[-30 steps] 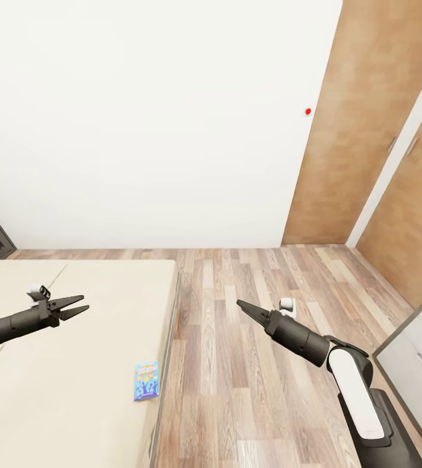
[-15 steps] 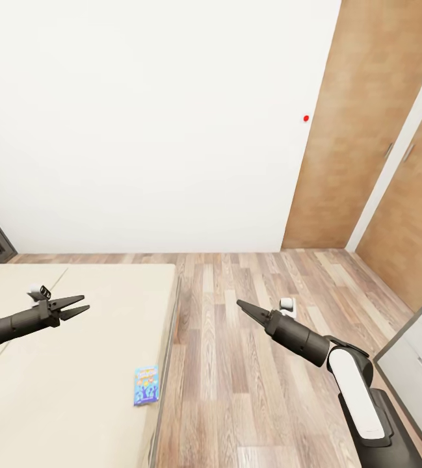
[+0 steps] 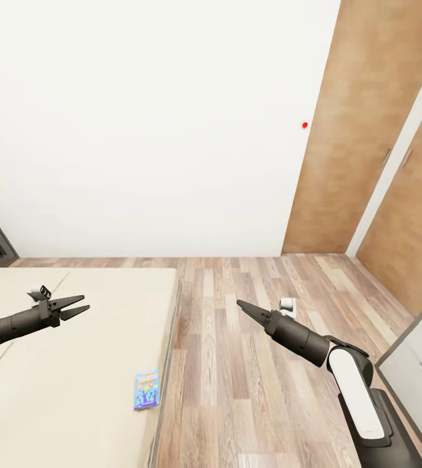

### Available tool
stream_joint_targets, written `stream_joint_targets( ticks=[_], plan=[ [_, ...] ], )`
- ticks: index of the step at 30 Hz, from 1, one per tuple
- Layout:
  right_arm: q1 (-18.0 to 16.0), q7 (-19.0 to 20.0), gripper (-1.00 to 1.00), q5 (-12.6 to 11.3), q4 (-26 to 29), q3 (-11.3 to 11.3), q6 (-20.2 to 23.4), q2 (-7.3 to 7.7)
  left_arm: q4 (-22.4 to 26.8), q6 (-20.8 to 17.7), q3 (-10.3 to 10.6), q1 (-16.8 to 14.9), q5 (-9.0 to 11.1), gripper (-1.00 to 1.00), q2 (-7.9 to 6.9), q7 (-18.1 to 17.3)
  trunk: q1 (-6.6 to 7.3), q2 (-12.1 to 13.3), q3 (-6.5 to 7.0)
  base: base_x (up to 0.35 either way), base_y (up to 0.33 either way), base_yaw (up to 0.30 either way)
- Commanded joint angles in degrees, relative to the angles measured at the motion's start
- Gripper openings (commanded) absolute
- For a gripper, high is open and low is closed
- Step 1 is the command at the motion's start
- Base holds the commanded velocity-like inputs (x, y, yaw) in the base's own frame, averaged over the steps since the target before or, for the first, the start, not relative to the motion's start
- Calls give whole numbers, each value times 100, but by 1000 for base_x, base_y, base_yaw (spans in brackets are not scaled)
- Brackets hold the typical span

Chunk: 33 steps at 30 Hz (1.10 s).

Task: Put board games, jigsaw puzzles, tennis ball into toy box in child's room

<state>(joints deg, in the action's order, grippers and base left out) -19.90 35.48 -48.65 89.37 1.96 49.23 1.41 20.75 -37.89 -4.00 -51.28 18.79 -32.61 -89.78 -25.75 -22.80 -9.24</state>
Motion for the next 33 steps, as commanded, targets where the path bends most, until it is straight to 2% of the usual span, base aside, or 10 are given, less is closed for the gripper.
stream_joint_targets(
  ticks=[1, 20, 33],
  plan=[
    [-5, 12, 100, -4, 1, 7, 34, 1, -1, -61, -3, -5, -7, 100, 0, -22, -4, -11, -3, 0, 0, 54],
    [-5, 12, 100, -5, 1, 6, 34, -13, -1, -61, -4, -5, -7, 100, 8, -22, -4, -11, 161, 0, 0, 62],
    [-5, -4, 100, -17, 0, 6, -87, -3, -1, -61, -4, -3, -7, 100, 16, -22, -4, -11, 181, 0, 0, 20]
  ],
)
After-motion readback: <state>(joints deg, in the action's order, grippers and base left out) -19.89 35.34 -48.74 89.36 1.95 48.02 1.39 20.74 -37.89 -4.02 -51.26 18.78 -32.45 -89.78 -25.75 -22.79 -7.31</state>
